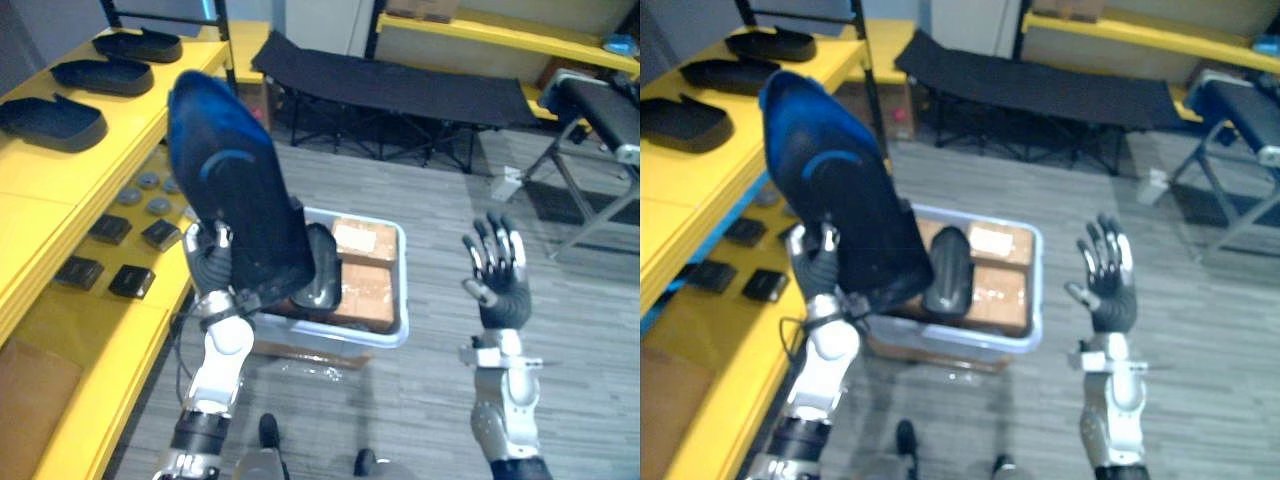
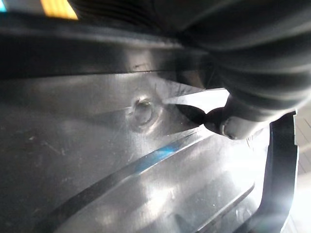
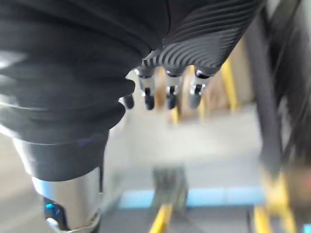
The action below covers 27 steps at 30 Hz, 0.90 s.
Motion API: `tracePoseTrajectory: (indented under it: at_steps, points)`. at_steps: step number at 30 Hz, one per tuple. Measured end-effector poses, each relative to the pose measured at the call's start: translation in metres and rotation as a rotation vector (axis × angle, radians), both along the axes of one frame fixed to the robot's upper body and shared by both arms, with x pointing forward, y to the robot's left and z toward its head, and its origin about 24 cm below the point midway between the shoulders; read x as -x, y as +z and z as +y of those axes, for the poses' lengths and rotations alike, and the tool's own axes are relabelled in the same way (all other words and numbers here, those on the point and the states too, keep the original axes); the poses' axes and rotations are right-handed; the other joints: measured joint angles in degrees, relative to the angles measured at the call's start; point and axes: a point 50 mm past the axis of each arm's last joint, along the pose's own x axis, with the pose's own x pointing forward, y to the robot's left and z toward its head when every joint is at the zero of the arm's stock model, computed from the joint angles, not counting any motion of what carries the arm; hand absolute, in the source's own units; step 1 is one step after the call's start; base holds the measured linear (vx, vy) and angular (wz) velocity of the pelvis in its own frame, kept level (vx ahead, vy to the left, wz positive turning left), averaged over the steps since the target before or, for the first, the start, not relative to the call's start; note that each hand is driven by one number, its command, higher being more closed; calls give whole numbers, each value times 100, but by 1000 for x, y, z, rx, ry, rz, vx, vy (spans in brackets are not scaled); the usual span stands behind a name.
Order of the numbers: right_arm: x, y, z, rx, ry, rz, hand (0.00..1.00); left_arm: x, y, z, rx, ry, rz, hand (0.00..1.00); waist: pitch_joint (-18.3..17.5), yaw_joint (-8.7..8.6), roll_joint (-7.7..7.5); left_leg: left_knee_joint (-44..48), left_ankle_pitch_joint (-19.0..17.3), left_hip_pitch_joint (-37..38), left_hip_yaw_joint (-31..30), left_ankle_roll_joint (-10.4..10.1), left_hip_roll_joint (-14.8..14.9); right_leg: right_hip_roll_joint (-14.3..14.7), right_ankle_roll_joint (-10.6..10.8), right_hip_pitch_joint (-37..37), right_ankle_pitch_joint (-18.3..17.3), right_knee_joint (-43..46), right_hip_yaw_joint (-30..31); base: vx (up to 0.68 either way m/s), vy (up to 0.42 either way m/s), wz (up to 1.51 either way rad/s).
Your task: Walk over and take plastic housings, then place them on the shelf
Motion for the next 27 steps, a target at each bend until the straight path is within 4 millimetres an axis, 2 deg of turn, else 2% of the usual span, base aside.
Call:
tracePoseTrajectory:
  at_steps: [2, 7, 11, 12, 14, 15, 17, 18, 20, 24, 25, 27]
  points:
    - [8, -9, -9, 38, -48, 57, 0, 6, -1, 17, 17, 65, -16, 100, 11, -9, 17, -1, -3, -16, -4, 4, -7, -4, -8, -2, 6, -17, -8, 0, 0, 0]
    - [7, -7, -9, 79, -35, 56, 0, 36, -1, 57, 78, 224, -66, 100, 102, 64, 164, 5, 22, -222, -419, -30, -83, -31, 94, 13, -80, 102, -369, 35, -23, 36]
    - [-4, -9, 1, 66, 11, 66, 0, 81, -13, 97, 48, 420, -13, 100, 170, 346, 276, 30, 57, -206, -966, -42, -199, -148, 152, 201, -399, 470, -903, 82, -60, 81]
    - [-12, -11, 12, 54, 49, 82, 0, 108, -17, 116, 20, 521, 20, 100, 170, 584, 281, 33, 64, -190, -1278, -51, -290, -197, 177, 331, -558, 616, -1224, 107, -97, 95]
    - [-18, -11, 20, 51, 76, 88, 0, 126, -20, 127, -1, 588, 48, 100, 177, 767, 291, 35, 78, -192, -1489, -50, -339, -214, 193, 437, -630, 676, -1438, 87, -84, 93]
    - [-28, -11, 30, 57, 109, 103, 0, 146, -25, 138, -10, 656, 84, 100, 201, 981, 331, 60, 114, -183, -1747, -18, -403, -212, 190, 619, -649, 694, -1708, 77, -62, 108]
    - [-38, -8, 38, 71, 125, 107, 0, 164, -30, 143, 14, 708, 107, 100, 261, 1145, 372, 180, 94, -193, -2034, 5, -504, -213, 175, 843, -673, 690, -1975, 56, -48, 109]
    - [-43, -3, 42, 78, 124, 96, 0, 176, -33, 145, 35, 739, 107, 100, 267, 1280, 379, 177, 72, -205, -2244, -8, -595, -222, 156, 980, -732, 681, -2190, 24, -29, 103]
    - [-51, 5, 45, 91, 107, 77, 0, 195, -39, 148, 109, 762, 98, 100, 274, 1436, 384, 185, 54, -292, -2229, 23, -681, -223, 179, 1201, -778, 617, -2610, 23, -12, 126]
    - [-56, 9, 45, 107, 60, 96, 0, 212, -47, 145, 204, 718, 96, 100, 286, 1517, 378, 274, 86, -504, -1914, 94, -784, -212, 138, 1482, -841, 466, -3160, 2, 30, 110]
    - [-56, 8, 46, 127, 52, 110, 0, 213, -50, 141, 235, 691, 88, 100, 289, 1563, 375, 272, 85, -555, -1891, 96, -855, -224, 60, 1484, -939, 480, -3163, -8, 56, 69]
    - [-56, 6, 45, 136, 49, 128, 0, 210, -49, 137, 247, 652, 67, 100, 301, 1549, 364, 397, 48, -737, -1791, 148, -953, -248, -46, 1450, -1206, 549, -3112, -18, 51, 70]
